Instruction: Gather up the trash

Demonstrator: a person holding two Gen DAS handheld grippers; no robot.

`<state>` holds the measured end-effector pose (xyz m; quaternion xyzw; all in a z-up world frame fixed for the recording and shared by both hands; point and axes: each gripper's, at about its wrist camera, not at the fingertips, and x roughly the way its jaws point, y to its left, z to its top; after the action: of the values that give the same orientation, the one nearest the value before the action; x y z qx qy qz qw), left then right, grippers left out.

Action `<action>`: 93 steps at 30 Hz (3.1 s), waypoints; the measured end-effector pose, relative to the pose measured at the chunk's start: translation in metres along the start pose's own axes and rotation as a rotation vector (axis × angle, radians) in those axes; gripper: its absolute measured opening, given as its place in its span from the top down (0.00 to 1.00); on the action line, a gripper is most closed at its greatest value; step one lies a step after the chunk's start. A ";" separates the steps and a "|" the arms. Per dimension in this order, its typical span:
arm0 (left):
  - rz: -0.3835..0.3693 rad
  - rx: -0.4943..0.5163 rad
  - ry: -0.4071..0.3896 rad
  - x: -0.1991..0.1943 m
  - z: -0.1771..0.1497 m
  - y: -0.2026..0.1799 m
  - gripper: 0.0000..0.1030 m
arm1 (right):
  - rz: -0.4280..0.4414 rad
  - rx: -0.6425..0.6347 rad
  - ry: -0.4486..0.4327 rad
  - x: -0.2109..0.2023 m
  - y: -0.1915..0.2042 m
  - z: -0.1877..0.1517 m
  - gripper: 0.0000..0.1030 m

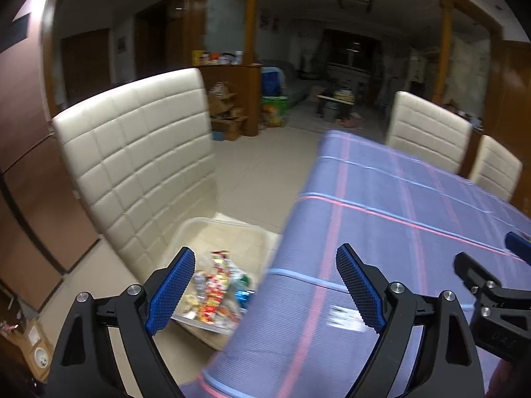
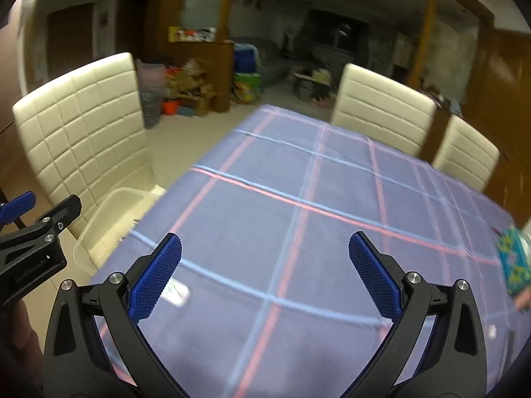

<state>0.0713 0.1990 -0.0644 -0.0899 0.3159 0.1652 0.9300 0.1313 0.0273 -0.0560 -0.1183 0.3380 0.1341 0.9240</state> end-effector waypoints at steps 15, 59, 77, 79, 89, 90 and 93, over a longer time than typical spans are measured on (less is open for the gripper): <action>-0.128 0.143 -0.107 -0.086 -0.003 -0.078 0.18 | -0.189 0.183 -0.220 -0.135 -0.074 -0.023 0.03; -0.151 0.207 -0.252 -0.146 -0.008 -0.116 0.18 | -0.220 0.219 -0.310 -0.184 -0.102 -0.045 0.03; -0.163 0.200 -0.265 -0.151 -0.011 -0.113 0.18 | -0.222 0.218 -0.321 -0.188 -0.099 -0.044 0.03; -0.169 0.199 -0.263 -0.152 -0.012 -0.113 0.18 | -0.223 0.221 -0.322 -0.188 -0.099 -0.045 0.03; -0.161 0.207 -0.293 -0.159 -0.010 -0.113 0.18 | -0.223 0.224 -0.323 -0.188 -0.100 -0.045 0.03; -0.166 0.208 -0.294 -0.159 -0.010 -0.113 0.18 | -0.223 0.224 -0.324 -0.188 -0.100 -0.046 0.03; -0.163 0.207 -0.297 -0.159 -0.010 -0.113 0.18 | -0.224 0.224 -0.324 -0.188 -0.100 -0.046 0.03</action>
<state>-0.0114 0.0514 0.0333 0.0062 0.1820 0.0676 0.9809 -0.0019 -0.1122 0.0460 -0.0287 0.1828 0.0096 0.9827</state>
